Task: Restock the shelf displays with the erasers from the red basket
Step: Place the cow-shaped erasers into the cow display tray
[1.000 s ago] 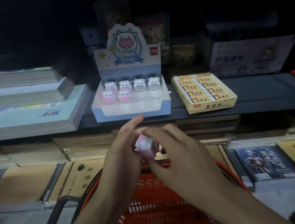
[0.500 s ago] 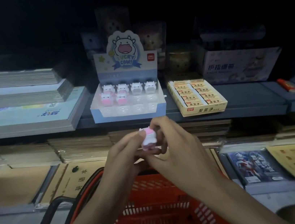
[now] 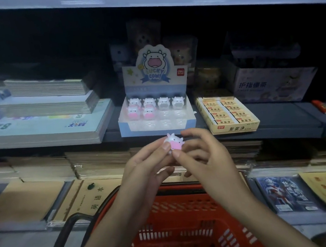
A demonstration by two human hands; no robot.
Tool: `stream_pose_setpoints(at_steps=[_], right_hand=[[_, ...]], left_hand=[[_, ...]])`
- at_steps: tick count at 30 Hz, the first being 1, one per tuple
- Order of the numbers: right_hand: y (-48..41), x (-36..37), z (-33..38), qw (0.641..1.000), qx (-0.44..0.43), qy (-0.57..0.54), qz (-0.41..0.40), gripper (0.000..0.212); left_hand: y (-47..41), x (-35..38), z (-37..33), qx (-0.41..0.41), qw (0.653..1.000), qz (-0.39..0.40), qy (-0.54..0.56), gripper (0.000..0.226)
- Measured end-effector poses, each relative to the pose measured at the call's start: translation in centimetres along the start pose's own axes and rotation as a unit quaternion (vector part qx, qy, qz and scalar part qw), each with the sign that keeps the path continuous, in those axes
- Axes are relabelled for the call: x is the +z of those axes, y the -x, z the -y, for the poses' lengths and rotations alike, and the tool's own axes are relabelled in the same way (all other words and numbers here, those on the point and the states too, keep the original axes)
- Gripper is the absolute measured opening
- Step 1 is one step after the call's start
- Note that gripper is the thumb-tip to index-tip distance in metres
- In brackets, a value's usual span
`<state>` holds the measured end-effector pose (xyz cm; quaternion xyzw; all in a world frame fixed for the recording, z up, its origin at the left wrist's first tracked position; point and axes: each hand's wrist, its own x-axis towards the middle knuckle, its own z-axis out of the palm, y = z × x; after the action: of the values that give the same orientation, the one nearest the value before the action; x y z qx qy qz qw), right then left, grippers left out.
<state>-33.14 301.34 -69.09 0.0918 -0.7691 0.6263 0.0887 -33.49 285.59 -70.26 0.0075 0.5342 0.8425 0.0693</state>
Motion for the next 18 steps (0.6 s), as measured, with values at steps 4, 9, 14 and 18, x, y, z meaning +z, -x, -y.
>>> stream_pose_setpoints(at_steps=[4, 9, 14, 18], right_hand=[[0.1, 0.1, 0.1, 0.998, -0.029, 0.045, -0.014, 0.031], [0.4, 0.5, 0.2, 0.978, -0.123, 0.159, -0.050, 0.034], [0.2, 0.5, 0.5, 0.981, -0.100, 0.151, -0.074, 0.035], [-1.8, -0.2, 2.9, 0.980, -0.099, 0.156, -0.080, 0.031]], left_hand=[[0.0, -0.3, -0.2, 0.011, 1.000, 0.008, -0.012, 0.030], [0.3, -0.3, -0.2, 0.043, 0.995, -0.007, -0.085, 0.028], [0.1, 0.0, -0.4, 0.101, 0.982, -0.047, -0.152, 0.030], [-0.4, -0.9, -0.4, 0.197, 0.904, -0.094, -0.366, 0.038]])
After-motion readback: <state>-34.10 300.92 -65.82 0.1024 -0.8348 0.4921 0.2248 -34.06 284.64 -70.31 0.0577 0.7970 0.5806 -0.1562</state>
